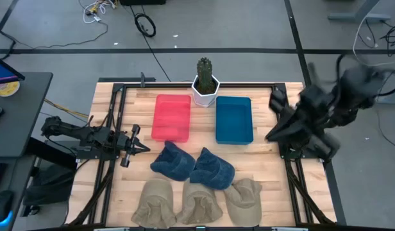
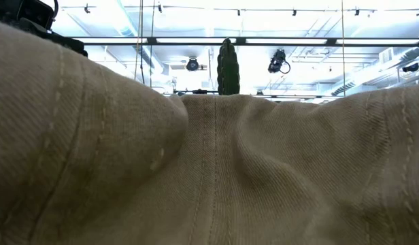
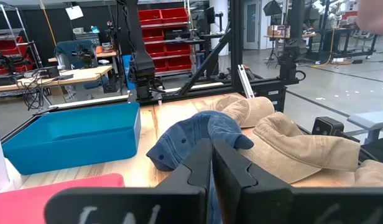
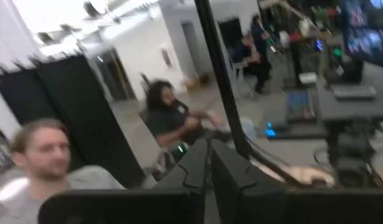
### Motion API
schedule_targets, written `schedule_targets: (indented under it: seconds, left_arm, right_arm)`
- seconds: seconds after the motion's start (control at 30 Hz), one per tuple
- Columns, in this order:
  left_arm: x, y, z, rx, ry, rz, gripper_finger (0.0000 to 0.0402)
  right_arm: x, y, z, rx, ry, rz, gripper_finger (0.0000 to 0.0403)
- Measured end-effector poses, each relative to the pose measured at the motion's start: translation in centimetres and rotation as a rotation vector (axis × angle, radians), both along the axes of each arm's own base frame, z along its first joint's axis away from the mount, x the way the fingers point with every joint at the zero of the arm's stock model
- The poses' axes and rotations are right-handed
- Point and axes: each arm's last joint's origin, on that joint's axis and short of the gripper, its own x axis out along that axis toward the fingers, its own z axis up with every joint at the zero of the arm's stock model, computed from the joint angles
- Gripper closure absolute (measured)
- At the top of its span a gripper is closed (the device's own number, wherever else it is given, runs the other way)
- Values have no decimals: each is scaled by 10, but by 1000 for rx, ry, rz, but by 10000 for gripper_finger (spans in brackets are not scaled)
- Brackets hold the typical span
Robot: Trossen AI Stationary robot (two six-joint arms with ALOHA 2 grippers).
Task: Pick & Place hat
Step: Put the right blue cap into the blue bin
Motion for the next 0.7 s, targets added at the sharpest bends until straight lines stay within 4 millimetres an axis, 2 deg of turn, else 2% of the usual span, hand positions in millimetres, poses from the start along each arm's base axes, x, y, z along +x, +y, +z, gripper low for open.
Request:
schedule_targets:
  seconds: [0.23, 0.57, 0.7]
  left_arm:
    - [0, 0, 0, 0, 0, 0, 381]
    - [0, 0, 0, 0, 0, 0, 381]
    - [0, 0, 0, 0, 0, 0, 381]
  right_arm:
    - [1, 48, -18, -102, 79, -54, 378]
    - [-21, 107, -45, -216, 175, -183, 378]
    - [-29, 122, -56, -234, 222, -242, 378]
